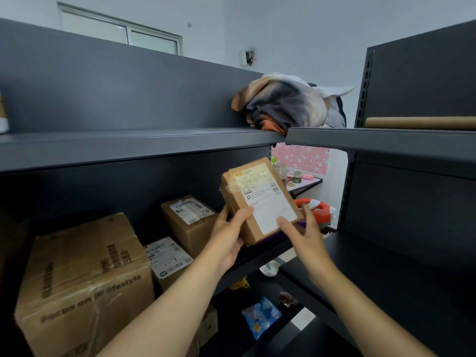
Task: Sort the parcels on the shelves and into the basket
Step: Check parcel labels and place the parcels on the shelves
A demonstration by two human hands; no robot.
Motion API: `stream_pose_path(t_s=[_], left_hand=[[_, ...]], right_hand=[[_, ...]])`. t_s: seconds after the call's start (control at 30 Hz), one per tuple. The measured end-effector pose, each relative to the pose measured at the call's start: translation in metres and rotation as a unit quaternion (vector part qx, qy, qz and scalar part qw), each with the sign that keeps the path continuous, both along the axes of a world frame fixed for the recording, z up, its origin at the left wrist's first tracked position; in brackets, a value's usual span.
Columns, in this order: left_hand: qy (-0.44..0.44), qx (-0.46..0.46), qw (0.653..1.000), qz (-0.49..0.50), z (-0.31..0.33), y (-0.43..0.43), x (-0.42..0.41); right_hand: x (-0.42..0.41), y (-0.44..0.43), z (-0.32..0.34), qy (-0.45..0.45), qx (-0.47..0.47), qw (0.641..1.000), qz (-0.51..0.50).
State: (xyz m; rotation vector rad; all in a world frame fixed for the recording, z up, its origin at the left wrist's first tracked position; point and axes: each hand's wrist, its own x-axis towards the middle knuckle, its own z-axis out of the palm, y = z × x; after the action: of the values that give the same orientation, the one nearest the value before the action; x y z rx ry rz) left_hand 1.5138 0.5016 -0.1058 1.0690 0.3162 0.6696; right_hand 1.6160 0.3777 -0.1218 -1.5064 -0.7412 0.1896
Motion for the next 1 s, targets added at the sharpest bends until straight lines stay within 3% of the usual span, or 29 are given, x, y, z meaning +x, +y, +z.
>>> stream_pose_path(t_s=[0.07, 0.23, 0.3, 0.37, 0.43, 0.57, 0.63, 0.7, 0.83, 0.93, 1.0], left_hand=[[0.003, 0.003, 1.0, -0.001, 0.001, 0.001, 0.0], [0.037, 0.028, 0.999, 0.009, 0.004, 0.006, 0.002], [0.082, 0.046, 0.996, 0.01, 0.007, 0.007, 0.0], [0.166, 0.135, 0.976, 0.046, 0.011, 0.008, -0.002], [0.245, 0.288, 0.916, 0.136, 0.012, 0.012, -0.008], [0.341, 0.573, 0.693, 0.274, 0.01, 0.028, -0.026], [0.414, 0.661, 0.562, 0.276, 0.012, 0.039, -0.031], [0.49, 0.68, 0.48, 0.258, 0.016, 0.048, -0.034], [0.592, 0.669, 0.412, 0.177, 0.019, 0.054, -0.036], [0.599, 0.665, 0.417, 0.158, 0.016, 0.059, -0.041], [0.595, 0.659, 0.438, 0.145, 0.015, 0.063, -0.043]], right_hand=[[0.003, 0.005, -0.002, 0.114, 0.03, 0.991, 0.067], [0.01, 0.017, 0.0, 0.229, 0.072, 0.964, 0.116], [0.016, 0.024, 0.003, 0.266, 0.089, 0.954, 0.109], [0.019, 0.034, 0.005, 0.282, 0.085, 0.952, 0.084], [0.024, 0.047, 0.009, 0.28, 0.069, 0.956, 0.054], [0.031, 0.082, 0.015, 0.242, 0.024, 0.97, 0.021], [0.034, 0.103, 0.018, 0.203, -0.015, 0.979, 0.01], [0.036, 0.122, 0.02, 0.179, -0.031, 0.983, 0.007], [0.054, 0.157, 0.003, 0.156, -0.128, 0.979, 0.012], [0.059, 0.169, -0.008, 0.17, -0.188, 0.966, 0.044], [0.063, 0.174, -0.016, 0.122, -0.238, 0.963, 0.039]])
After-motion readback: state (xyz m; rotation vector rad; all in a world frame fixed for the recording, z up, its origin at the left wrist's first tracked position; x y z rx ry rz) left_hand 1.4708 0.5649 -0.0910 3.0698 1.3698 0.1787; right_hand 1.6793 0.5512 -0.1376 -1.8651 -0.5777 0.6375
